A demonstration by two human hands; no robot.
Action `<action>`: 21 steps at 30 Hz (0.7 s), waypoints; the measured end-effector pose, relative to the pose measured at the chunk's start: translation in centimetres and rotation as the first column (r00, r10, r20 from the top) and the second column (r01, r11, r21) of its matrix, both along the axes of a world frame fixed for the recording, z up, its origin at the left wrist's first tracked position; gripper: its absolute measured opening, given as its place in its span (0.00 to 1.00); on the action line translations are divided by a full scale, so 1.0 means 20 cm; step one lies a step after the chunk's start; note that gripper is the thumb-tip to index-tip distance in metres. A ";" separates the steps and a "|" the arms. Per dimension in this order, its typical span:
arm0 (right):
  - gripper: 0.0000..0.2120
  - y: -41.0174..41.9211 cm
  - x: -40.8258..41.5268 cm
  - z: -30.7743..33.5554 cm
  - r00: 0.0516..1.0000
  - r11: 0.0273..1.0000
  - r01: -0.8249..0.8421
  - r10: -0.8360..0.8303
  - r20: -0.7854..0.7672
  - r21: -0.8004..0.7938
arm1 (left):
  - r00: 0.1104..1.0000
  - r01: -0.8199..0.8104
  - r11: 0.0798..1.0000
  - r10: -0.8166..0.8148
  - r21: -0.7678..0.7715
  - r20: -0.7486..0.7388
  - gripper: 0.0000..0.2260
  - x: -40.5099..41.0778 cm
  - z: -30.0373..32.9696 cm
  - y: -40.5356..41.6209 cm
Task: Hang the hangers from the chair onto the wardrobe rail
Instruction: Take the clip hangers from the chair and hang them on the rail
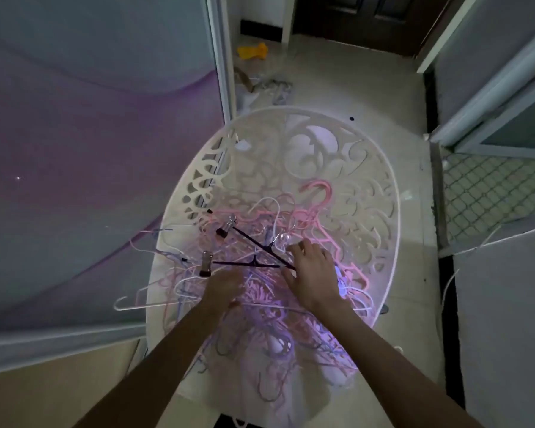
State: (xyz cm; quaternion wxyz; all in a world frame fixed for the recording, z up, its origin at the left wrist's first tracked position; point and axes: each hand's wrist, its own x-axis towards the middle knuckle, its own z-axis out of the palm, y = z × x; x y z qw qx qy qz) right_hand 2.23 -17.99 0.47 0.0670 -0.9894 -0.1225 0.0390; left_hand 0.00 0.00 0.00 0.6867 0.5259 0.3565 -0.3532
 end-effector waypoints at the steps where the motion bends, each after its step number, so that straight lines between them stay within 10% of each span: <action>1: 0.15 0.01 0.02 -0.02 1.000 1.000 -0.002 0.002 0.011 0.017 | 0.997 -0.052 0.998 0.055 -0.047 0.053 0.16 0.00 -0.08 0.01; 7: 0.09 -0.03 0.08 -0.05 0.997 0.985 -0.012 -0.002 0.078 0.174 | 0.948 -0.319 0.947 0.319 -0.033 0.000 0.16 0.08 -0.15 -0.02; 21: 0.06 -0.34 0.04 0.03 0.998 0.962 -0.013 -0.002 0.057 0.273 | 0.945 -0.320 0.947 0.315 0.039 0.087 0.11 0.07 -0.05 -0.01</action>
